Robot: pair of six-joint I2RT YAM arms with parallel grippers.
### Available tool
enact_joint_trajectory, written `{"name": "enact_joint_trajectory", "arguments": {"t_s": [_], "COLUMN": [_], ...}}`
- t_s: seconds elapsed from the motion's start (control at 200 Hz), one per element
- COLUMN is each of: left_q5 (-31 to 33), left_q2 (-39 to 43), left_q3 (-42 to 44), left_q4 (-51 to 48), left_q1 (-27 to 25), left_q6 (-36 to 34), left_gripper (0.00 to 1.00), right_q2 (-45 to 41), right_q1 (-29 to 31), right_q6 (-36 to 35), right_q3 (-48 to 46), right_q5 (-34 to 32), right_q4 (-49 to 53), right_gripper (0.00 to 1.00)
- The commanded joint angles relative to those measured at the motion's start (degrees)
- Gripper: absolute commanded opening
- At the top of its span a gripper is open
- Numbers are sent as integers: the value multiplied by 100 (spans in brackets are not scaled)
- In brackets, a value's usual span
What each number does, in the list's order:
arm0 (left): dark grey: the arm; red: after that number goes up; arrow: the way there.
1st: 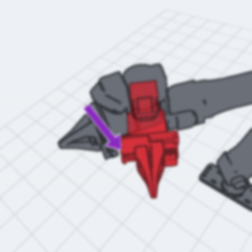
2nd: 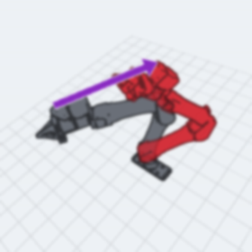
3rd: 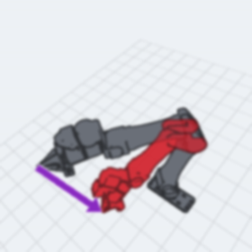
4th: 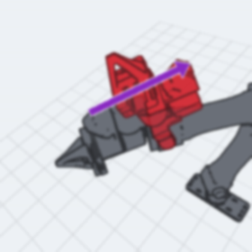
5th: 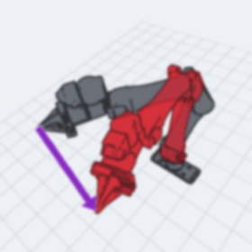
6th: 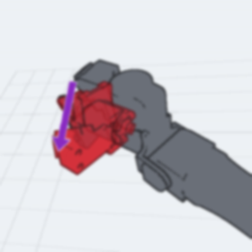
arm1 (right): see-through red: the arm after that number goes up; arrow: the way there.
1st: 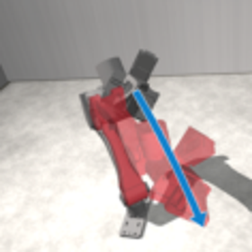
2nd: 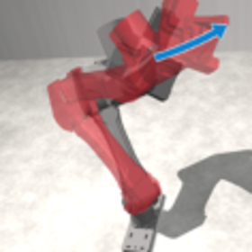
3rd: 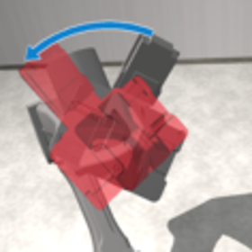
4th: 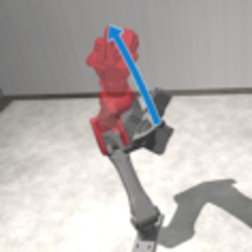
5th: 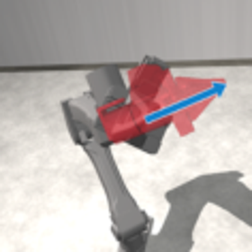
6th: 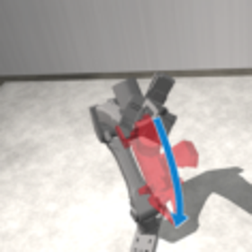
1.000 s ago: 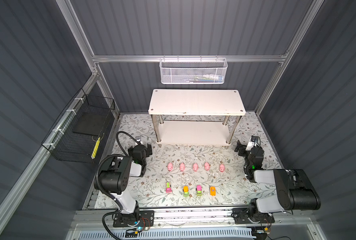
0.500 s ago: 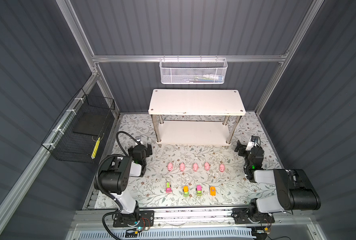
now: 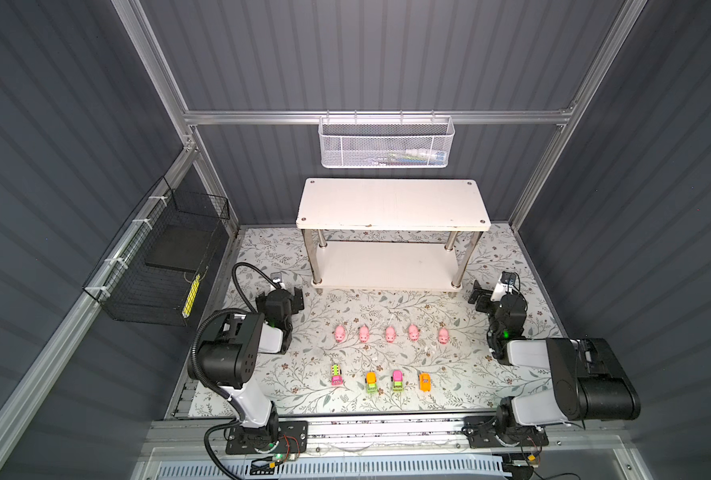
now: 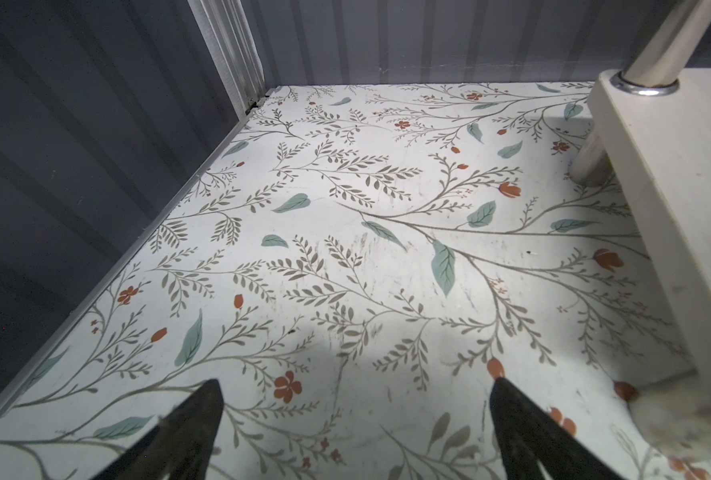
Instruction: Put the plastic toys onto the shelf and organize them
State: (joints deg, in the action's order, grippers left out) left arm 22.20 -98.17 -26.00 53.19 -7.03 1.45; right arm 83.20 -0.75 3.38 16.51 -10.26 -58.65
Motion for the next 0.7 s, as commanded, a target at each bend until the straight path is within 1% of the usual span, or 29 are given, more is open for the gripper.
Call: {"name": "enact_joint_trajectory", "arguments": {"t_s": [0.0,0.03,0.05,0.07,0.135,0.19,0.275,0.33,0.41,0.475,0.52,0.585,0.695], "left_q5": [-50,32,72,66,208,276,377,378,517,610,620,624,518], "left_q2": [-10,7,83,201,653,963,1357,1588,1843,2046,2192,2394,2683], "left_q3": [4,3,-21,-63,-344,-532,-458,-490,-597,-591,-575,-556,-486], "left_q4": [105,197,125,-66,-1017,-1609,-1523,-1637,-1993,-2199,-2371,-2607,-2869], "left_q1": [35,35,35,33,33,26,8,8,-9,-26,-36,-70,-106], "left_q6": [-123,-155,-149,-135,-56,-15,128,207,455,696,876,1083,1346], "left_gripper": [100,100,100,100,100,100,100,100,100,100,100,100,100], "right_q2": [47,-32,-165,-325,-747,-916,-1200,-1474,-1859,-2247,-2460,-2796,-3303], "right_q1": [-4,20,22,23,23,34,172,266,435,621,840,1159,1768], "right_q6": [-48,-64,-56,-56,-75,-98,-157,-101,2,38,138,306,902], "right_q3": [63,80,127,200,537,706,729,729,1018,1262,1403,1433,1483], "right_q5": [45,-37,-22,-12,74,81,-195,-269,-356,-442,-730,-904,-1172], "right_q4": [-54,-15,257,434,1500,1894,1985,2068,2834,3610,4144,4583,5495], "right_gripper": [99,99,99,99,99,99,99,99,99,99,99,99,99]}}
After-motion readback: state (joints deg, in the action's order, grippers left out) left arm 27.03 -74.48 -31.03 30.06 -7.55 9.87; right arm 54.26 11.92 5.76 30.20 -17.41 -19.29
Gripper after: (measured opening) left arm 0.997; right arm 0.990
